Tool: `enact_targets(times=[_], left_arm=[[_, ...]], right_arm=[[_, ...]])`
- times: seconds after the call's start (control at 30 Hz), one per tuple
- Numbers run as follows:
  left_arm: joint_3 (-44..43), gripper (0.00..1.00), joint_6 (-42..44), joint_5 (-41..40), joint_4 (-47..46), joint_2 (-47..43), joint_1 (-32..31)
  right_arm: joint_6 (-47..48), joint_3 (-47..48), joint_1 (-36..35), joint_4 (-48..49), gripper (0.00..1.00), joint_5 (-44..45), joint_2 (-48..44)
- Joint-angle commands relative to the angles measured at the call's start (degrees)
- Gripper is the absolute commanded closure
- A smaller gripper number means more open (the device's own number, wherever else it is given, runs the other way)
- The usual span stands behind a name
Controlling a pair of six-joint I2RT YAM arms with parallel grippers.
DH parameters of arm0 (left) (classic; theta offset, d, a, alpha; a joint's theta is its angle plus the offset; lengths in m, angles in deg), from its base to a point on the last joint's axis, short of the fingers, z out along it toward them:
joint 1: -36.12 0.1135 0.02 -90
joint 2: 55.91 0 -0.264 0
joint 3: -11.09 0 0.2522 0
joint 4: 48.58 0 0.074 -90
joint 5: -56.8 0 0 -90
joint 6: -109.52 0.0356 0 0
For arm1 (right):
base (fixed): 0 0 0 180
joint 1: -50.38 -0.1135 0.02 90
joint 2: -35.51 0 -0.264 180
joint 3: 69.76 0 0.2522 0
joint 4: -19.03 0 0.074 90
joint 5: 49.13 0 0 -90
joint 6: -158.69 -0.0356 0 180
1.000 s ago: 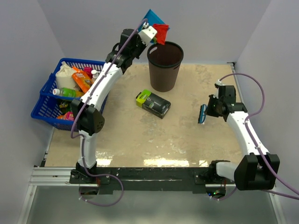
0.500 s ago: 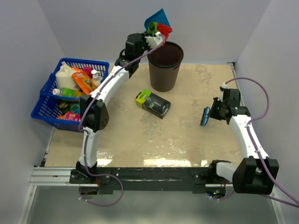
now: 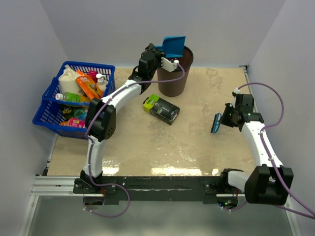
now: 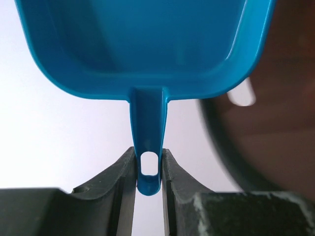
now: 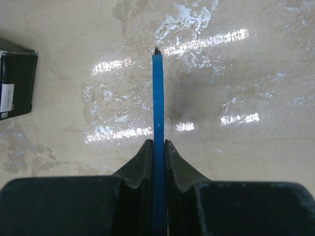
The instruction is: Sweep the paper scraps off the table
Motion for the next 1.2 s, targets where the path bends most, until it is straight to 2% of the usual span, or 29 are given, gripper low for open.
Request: enact_targets(times=[0.0,0.27,0.3,0.37,0.4,0.53,0.63,0.7,0.87,0.93,1.17], left_arm=[[2.34,1.00,3.87,-1.93,-13.79,-6.05,-0.48],[-0.47,1.00,-4.21,-5.44,-14.60,-7.10,-0.48],[-0.99,1.00,-7.61,-5.62,-13.29,-7.54,-0.48],[-3.79,1.00,-12.72,-6.15,-6.88,-9.30,-0.48],[-4.94,1.00,-18.40,-6.06,-3.90,-10.00,-0.48],[-7.24,1.00,-31.44,-4.05,14.00,-16.31,-0.48],[-5.93,1.00,-39.27,2.70,28.50,-22.37,-0.39],[-1.89,1.00,-41.90,9.65,33.90,-27.99,-0.39],[9.52,1.00,-40.96,25.19,50.07,-37.94,-0.56],[12.52,1.00,-40.60,27.24,55.08,-41.10,-0.56],[25.61,1.00,-37.71,35.49,65.65,-46.92,-2.14]], right_arm=[[-0.75,-0.18,0.41,1.64,1.00,-1.42,-0.65],[-0.92,-0.62,0.58,1.82,1.00,-1.51,-1.53],[-0.93,-0.62,0.67,1.73,1.00,-1.60,-1.61],[-0.93,-0.71,0.76,1.65,1.00,-1.60,-1.70],[-0.84,-0.71,0.85,1.56,1.00,-1.60,-2.05],[-0.93,-0.88,1.02,1.38,1.00,-1.42,-2.67],[-0.75,-0.45,1.20,1.21,1.00,-1.42,-2.76],[-0.40,0.17,1.29,1.21,1.00,-1.68,-2.84],[3.10,6.14,1.37,1.12,1.00,-2.65,-1.09],[4.95,10.43,1.29,1.12,1.00,-2.48,0.22],[26.56,22.13,1.20,0.15,1.00,-7.04,9.62]])
